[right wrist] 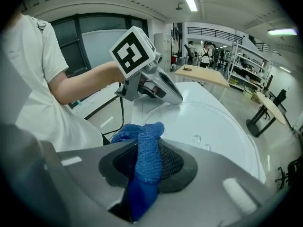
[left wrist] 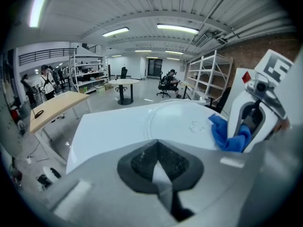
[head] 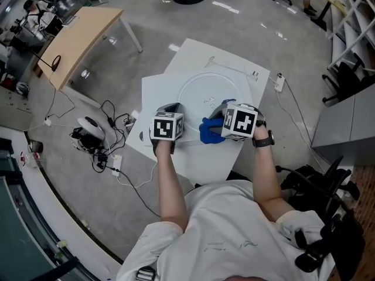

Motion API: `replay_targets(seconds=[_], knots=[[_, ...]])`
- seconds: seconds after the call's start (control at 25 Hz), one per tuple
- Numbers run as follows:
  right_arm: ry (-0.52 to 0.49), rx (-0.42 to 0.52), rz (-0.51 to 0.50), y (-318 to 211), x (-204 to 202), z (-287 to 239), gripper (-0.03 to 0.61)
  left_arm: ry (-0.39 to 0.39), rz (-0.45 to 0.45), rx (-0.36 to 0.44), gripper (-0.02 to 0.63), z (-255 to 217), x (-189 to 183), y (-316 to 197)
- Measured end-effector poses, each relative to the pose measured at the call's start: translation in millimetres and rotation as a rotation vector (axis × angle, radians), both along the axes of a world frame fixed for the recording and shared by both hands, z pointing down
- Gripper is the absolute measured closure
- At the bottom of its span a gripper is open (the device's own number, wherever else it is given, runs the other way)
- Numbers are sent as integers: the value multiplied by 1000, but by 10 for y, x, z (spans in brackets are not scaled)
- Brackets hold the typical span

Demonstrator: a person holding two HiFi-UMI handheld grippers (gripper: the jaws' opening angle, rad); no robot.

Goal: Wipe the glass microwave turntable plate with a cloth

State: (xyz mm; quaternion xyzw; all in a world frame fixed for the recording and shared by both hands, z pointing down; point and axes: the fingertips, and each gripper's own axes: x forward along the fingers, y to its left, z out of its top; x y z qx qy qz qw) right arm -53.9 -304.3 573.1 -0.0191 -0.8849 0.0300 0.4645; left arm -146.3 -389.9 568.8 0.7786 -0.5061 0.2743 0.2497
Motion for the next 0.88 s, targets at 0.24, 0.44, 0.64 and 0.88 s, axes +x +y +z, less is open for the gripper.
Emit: replay_targets(seconds=[0.24, 0.44, 0.64, 0.88], knots=[[-15, 16, 22, -120, -383, 11, 486, 34, 18, -23, 612, -29, 27, 25], [-59, 10, 122, -352, -586, 21, 486, 88, 57, -57, 612, 37, 85, 44], [-91, 16, 185, -577, -681, 37, 485, 80, 61, -61, 612, 15, 66, 37], [-95, 21, 211, -841, -696, 39, 483, 91, 85, -58, 612, 61, 144, 51]])
